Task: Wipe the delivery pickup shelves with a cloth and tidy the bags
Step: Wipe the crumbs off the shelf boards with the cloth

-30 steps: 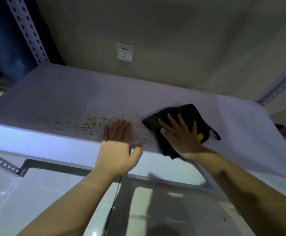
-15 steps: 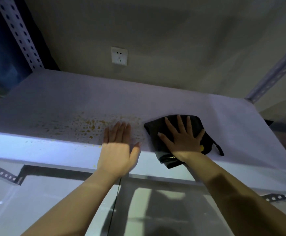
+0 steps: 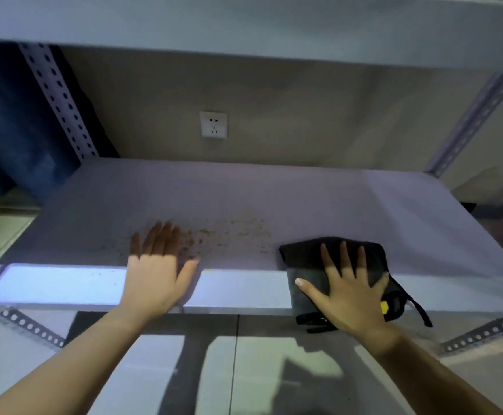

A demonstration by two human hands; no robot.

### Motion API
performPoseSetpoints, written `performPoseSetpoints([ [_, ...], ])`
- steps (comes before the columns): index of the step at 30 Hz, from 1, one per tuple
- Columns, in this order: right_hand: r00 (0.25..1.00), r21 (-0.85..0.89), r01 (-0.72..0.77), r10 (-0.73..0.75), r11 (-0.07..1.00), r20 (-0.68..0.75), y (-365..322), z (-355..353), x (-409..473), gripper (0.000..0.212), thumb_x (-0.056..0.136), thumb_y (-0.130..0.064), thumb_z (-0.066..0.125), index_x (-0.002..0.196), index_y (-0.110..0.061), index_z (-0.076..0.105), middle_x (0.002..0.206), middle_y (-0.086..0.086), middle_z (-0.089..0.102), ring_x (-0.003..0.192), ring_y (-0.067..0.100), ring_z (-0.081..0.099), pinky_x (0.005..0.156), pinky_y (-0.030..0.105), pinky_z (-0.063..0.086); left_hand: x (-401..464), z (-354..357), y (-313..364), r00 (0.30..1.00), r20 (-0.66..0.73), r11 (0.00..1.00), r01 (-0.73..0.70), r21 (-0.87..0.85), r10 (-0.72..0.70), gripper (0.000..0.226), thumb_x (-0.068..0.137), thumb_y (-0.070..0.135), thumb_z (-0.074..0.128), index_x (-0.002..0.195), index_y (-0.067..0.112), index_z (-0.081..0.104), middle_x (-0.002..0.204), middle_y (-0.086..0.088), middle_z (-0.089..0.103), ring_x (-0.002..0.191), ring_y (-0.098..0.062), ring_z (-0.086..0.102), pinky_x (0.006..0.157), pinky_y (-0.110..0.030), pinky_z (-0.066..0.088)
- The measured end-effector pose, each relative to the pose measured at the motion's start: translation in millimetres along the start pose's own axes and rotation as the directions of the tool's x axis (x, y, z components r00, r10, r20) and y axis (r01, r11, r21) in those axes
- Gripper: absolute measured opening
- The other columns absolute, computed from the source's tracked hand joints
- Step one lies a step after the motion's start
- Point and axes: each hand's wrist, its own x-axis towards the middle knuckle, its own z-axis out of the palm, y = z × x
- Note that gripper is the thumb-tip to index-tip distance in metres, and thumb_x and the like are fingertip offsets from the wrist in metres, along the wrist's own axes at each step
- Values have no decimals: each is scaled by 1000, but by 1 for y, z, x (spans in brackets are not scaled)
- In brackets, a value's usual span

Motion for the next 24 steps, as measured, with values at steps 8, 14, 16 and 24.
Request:
performPoseSetpoints([
  [8,993,93,-116,114,989,34,-121,3,-1,79,81,-82,13,148,-46,-10,159,8,-18,141,38,-26,101,75,-11,22,21,-63,1000,-4,999,31,-40,-31,87,81,63,24,141,2,39,147,-17,40,138,-35,29,117,-52,11],
  [14,985,48,171,-172,984,20,-179,9,8,70,83,-80,19,144,-55,-3,160,3,-17,142,35,-26,100,72,-16,20,22,-72,999,-29,997,-17,-80,14,79,85,56,24,141,4,41,148,-15,39,139,-34,30,117,-53,12],
  [16,978,36,209,-209,977,9,-162,10,7,58,89,-72,19,143,-59,1,160,-3,-13,144,29,-22,105,70,-12,21,19,-87,1000,-19,999,-21,-45,20,81,84,62,20,143,8,38,151,-10,35,142,-30,25,118,-50,6],
  [24,997,66,-71,70,995,20,-91,-2,53,52,96,-60,22,142,-60,-1,161,-7,-11,146,25,-15,108,69,-3,20,13,-154,995,33,996,93,-7,-92,88,81,67,19,139,5,42,145,-15,43,138,-34,31,117,-53,12],
])
